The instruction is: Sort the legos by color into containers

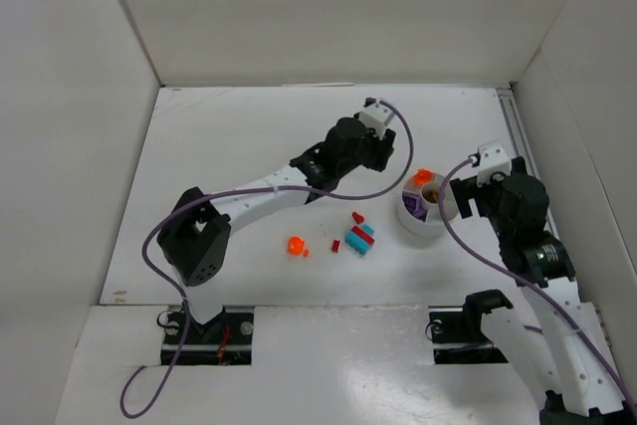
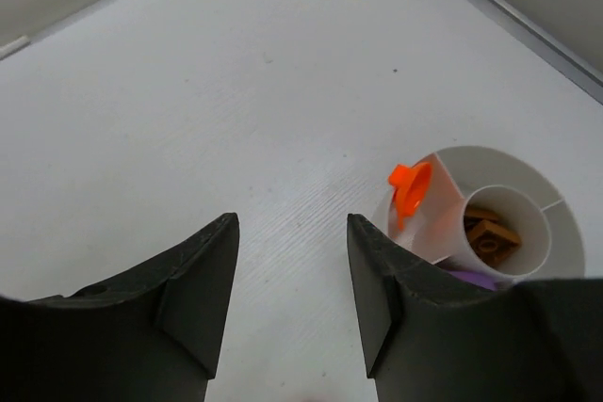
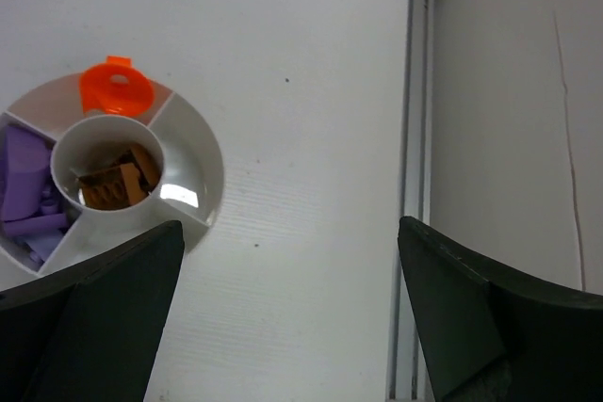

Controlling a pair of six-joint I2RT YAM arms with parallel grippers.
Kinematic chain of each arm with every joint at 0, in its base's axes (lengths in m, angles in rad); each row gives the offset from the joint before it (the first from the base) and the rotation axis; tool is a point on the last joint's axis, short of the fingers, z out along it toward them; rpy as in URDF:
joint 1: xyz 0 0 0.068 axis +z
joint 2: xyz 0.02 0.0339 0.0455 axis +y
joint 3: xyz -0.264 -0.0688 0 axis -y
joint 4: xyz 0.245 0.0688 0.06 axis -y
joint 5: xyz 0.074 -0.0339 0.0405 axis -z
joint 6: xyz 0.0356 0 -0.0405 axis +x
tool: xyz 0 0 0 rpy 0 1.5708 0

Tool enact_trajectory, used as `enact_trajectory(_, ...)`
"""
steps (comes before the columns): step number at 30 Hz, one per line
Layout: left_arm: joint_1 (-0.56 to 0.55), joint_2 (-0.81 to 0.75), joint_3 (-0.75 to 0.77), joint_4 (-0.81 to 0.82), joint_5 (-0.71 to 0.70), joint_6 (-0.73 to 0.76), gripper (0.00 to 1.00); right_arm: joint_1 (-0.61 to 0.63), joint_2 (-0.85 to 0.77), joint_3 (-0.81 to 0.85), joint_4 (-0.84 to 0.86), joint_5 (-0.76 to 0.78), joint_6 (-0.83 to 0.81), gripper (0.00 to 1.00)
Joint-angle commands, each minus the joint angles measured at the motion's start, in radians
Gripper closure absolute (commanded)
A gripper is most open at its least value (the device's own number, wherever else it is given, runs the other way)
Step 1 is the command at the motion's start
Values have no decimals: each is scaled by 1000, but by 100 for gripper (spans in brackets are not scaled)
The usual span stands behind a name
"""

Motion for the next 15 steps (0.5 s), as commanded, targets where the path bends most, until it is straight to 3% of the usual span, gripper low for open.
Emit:
enact_trajectory(1,76,-107,-130,83,59,-98,53,-6,48,-2,147,-147,-58,0)
enact_trajectory(4,113,-205,-262,132,7,-148,52,-6,138,18,232,-209,-67,4)
enact_trajectory(9,191,-294,-347,120,-12,-177,43,-6,359,68,384,-379,-67,11)
enact_trajectory(10,201,-313,-356,107,-12,-177,43,5,439,96,393,-393,-67,24)
enact_trajectory(13,234,-346,-370,65,-38,-177,42,14,574,152,393,-392,-77,42)
enact_trajectory(15,271,-357,-370,28,-38,-177,40,14,631,179,381,-379,-86,43)
